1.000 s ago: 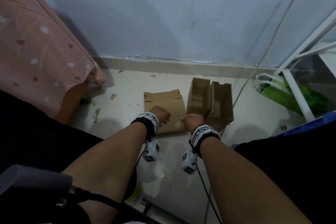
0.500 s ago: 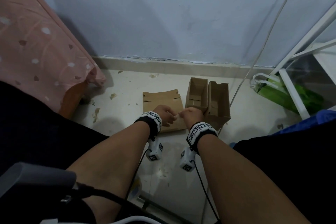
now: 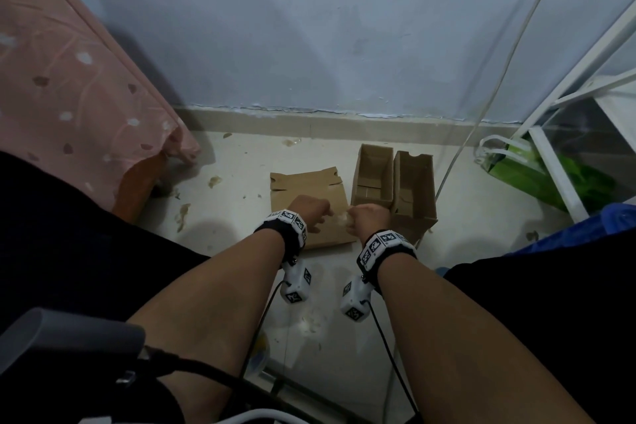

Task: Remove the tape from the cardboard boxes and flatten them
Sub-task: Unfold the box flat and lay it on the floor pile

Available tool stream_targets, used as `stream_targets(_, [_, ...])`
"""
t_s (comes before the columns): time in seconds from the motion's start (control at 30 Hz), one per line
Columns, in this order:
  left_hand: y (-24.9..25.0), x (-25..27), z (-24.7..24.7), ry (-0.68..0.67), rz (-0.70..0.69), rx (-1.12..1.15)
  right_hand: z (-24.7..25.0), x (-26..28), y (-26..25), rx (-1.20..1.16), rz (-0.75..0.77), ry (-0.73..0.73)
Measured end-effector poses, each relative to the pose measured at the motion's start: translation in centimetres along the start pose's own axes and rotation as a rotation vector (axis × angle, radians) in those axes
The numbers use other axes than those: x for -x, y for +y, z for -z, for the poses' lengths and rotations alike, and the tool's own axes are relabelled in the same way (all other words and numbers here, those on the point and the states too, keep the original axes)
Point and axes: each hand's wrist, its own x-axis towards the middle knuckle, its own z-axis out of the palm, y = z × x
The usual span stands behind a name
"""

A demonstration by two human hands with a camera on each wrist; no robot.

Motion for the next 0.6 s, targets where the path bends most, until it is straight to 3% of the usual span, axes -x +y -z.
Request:
stream_targets(0.1, [-0.8,-0.4,0.6,0.081,-0.032,-0.014,1.0,0.1,0.1,0.136,0.064,0.101])
stream_targets(0.2, [-1.6,-0.5,1.1,0.091,-0.046,-0.041,1.5,-0.1,0.5,0.280,0.093,0.081])
stream_targets(0.4, [-2.5,-0.2,1.2,0.114,-0.074,-0.092,0.6,0.3,0.7,0.195,0.159,0.161])
stream_targets(0.6, [-3.5,-0.6,1.9,0.115,-0.050,-0.120,0.5,0.4,0.5,0.311,0.057,0.008])
